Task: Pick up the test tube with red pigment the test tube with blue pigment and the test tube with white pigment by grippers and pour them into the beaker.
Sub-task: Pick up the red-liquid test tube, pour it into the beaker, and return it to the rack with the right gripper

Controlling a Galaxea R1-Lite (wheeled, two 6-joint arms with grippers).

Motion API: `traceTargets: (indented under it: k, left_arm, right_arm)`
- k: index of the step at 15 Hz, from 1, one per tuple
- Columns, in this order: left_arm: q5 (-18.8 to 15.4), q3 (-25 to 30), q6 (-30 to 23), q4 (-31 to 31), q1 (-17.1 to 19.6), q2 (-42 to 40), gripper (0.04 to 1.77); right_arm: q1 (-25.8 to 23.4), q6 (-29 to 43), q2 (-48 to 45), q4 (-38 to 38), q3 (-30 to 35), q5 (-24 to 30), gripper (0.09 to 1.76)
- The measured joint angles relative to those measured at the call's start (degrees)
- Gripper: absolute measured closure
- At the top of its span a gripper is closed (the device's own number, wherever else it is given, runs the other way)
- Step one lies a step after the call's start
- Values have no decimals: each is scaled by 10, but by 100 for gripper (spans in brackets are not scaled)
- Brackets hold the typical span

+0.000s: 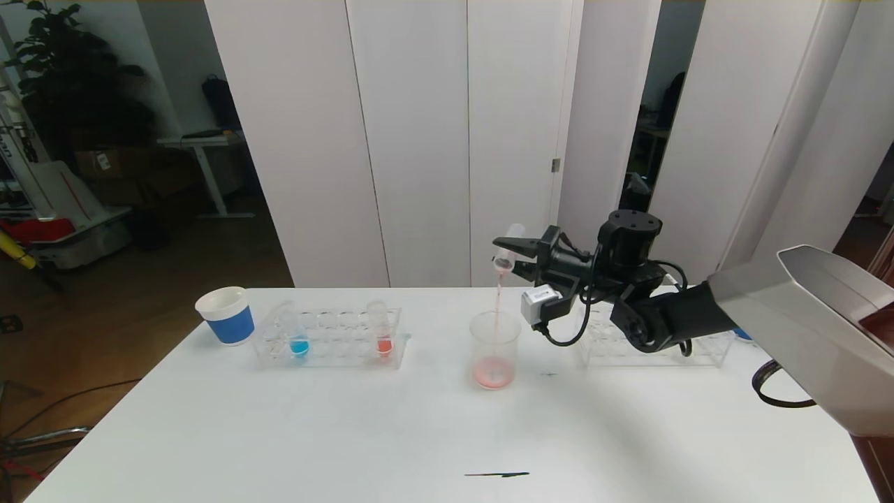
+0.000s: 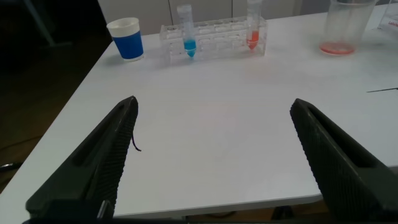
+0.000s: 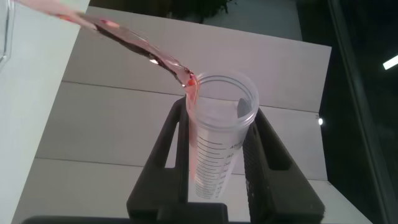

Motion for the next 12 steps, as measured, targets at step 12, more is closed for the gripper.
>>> traceTargets:
  k: [12]
  left_arm:
    - [0,0,0,0,0,0,6]
  right_arm:
    - [1,-42,0,-2,-17,0,127]
